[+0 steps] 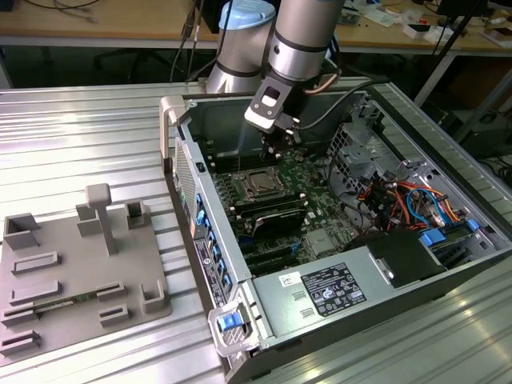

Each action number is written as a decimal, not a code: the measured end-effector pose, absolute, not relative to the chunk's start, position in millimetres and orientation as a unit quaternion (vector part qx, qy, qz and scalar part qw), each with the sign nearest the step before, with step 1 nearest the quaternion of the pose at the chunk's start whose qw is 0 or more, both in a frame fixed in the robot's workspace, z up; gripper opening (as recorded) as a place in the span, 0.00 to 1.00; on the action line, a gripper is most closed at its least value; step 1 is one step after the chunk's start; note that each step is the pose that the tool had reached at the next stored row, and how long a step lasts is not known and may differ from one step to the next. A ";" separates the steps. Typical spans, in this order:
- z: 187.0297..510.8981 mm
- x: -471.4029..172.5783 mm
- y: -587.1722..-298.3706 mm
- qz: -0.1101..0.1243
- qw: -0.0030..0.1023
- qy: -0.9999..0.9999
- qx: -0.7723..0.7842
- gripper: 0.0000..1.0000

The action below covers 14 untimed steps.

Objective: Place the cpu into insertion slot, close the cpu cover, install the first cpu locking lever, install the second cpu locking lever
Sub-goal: 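Install the first cpu locking lever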

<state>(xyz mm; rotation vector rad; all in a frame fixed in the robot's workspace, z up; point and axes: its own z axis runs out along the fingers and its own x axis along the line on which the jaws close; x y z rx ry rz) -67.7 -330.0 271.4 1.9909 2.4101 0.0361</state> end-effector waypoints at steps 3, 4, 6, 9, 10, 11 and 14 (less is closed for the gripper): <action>271.4 -67.7 -330.0 0.012 0.007 0.789 0.614 0.11; 271.4 -67.7 -330.0 0.012 0.007 0.795 0.606 0.11; 271.4 -67.8 -330.0 0.012 0.007 0.806 0.591 0.11; 271.4 -68.0 -330.0 0.012 0.007 0.811 0.585 0.11; 271.4 -68.0 -330.0 0.012 0.007 0.811 0.585 0.11; 271.4 -68.1 -330.0 0.012 0.007 0.811 0.585 0.11; 271.4 -68.1 -330.0 0.012 0.007 0.811 0.585 0.11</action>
